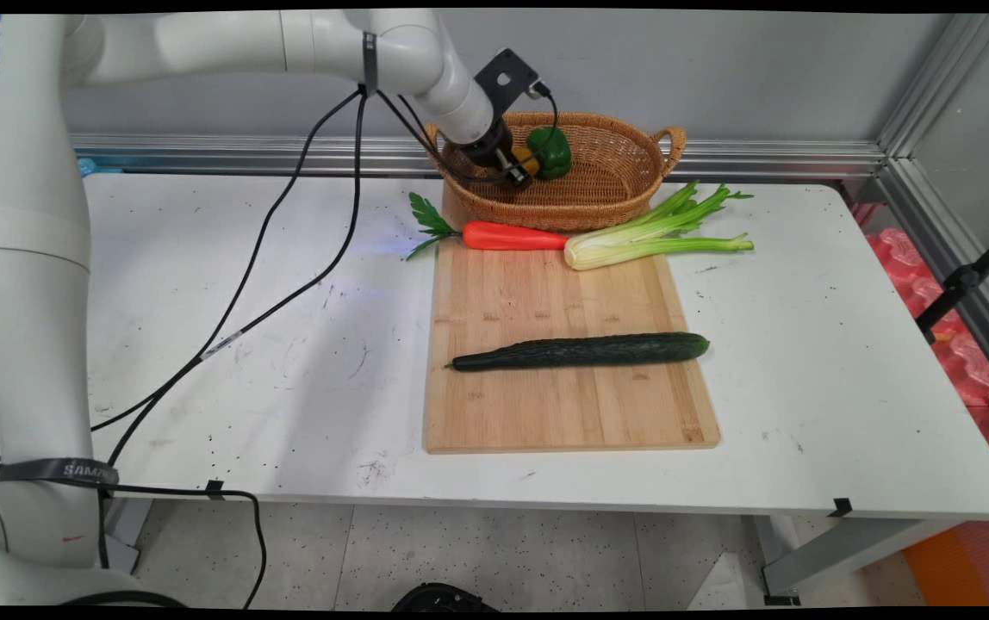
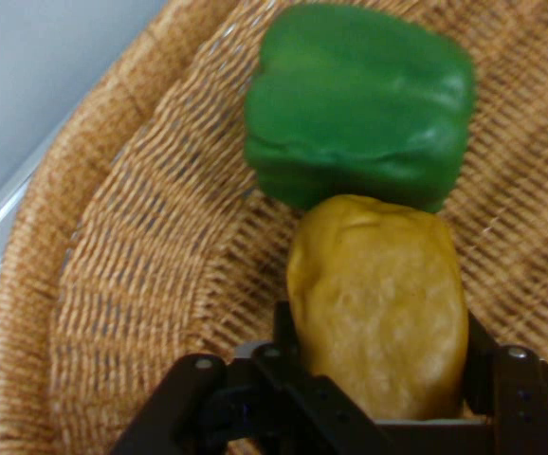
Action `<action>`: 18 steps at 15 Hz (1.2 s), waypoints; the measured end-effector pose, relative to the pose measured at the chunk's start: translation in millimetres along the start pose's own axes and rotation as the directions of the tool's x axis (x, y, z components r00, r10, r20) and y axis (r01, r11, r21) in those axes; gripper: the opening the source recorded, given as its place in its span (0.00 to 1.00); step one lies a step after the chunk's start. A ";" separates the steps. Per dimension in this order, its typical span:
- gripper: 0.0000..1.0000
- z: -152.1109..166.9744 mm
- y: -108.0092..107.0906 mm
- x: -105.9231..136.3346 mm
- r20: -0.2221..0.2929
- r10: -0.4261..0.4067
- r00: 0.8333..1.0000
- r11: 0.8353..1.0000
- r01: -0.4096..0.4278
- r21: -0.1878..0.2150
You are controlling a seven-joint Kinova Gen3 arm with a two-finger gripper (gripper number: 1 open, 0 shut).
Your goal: Place the picked object on the cutting board
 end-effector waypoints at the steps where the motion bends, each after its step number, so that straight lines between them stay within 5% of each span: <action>1: 0.00 -3.0 2.1 3.1 -0.002 0.000 1.000 1.000 0.000 -0.005; 9: 0.00 -49.9 35.7 38.0 -0.043 0.131 0.990 0.987 -0.135 -0.091; 18: 0.00 -115.3 87.9 56.0 -0.101 0.269 0.958 0.925 -0.286 -0.251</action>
